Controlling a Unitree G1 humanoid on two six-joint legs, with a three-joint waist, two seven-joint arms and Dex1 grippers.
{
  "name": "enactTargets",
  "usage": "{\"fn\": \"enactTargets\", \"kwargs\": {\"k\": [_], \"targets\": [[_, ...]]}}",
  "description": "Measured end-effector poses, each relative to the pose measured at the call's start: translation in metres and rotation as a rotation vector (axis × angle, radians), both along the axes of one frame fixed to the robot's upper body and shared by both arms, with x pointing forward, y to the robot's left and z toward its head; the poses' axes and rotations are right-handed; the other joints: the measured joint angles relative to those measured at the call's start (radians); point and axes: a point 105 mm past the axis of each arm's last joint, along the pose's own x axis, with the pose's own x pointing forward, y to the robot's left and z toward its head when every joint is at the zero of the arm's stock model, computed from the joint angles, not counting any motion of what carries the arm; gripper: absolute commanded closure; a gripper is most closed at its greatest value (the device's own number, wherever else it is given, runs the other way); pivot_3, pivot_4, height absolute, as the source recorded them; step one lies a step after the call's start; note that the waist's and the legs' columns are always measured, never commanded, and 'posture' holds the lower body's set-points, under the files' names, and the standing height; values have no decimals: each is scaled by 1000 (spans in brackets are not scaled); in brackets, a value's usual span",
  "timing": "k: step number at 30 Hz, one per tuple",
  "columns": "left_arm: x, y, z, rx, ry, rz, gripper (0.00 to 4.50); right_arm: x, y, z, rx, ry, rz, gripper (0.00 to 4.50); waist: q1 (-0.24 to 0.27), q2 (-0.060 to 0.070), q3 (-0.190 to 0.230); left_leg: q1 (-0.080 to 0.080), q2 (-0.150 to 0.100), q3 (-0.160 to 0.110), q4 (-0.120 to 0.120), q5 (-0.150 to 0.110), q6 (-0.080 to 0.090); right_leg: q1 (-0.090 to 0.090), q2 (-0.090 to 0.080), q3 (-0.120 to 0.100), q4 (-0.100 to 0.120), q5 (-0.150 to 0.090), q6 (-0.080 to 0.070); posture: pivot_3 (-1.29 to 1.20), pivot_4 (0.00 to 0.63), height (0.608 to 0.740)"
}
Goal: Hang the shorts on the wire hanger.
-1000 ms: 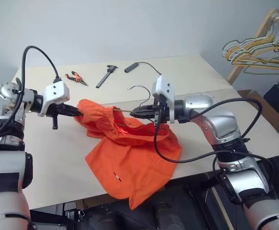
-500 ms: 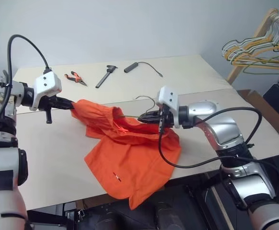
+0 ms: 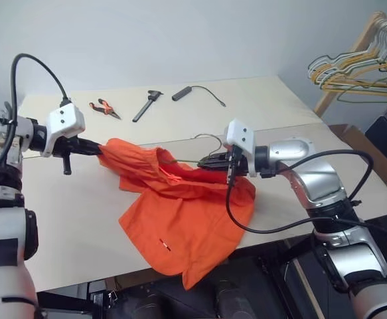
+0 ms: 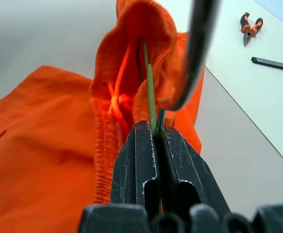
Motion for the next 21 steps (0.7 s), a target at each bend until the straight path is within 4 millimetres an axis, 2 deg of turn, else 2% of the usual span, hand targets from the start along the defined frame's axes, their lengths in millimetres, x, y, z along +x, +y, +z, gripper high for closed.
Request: {"fn": "enactTargets", "kwargs": {"k": [3, 7, 8, 11, 17, 21], "targets": [[1, -4, 0, -1, -1, -10, 4483, 0, 8, 14, 18, -10, 15, 4500, 0, 0, 0, 0, 0, 0, 0, 0, 0, 0, 0, 0, 0, 0, 0, -128, 53, 740], [2, -4, -1, 9, -8, -5, 4483, 0, 7, 23, 31, 9, 17, 4500, 1, 0, 0, 0, 0, 0, 0, 0, 0, 0, 0, 0, 0, 0, 0, -129, 53, 740], [2, -3, -3, 14, -6, 4, 4308, -1, 6, 26, 34, 18, 24, 4500, 1, 0, 0, 0, 0, 0, 0, 0, 0, 0, 0, 0, 0, 0, 0, -129, 53, 740], [-2, 3, -10, 23, 22, 15, 3580, -1, 4, 39, 30, 27, 35, 4500, 0, 0, 0, 0, 0, 0, 0, 0, 0, 0, 0, 0, 0, 0, 0, -129, 52, 740], [-11, 7, -12, 52, 42, -15, 1605, 4, 4, 67, 31, 54, 37, 4500, -4, 0, 0, 0, 0, 0, -1, 0, 0, -1, 0, 0, 0, 0, 0, -130, 47, 740], [-14, 7, -3, 59, 16, -43, 339, 9, -4, 72, 4, 58, 12, 4500, 0, 0, 0, -1, 0, 0, -1, 0, 0, -1, -1, 0, 0, 0, 0, -130, 45, 740]]}}
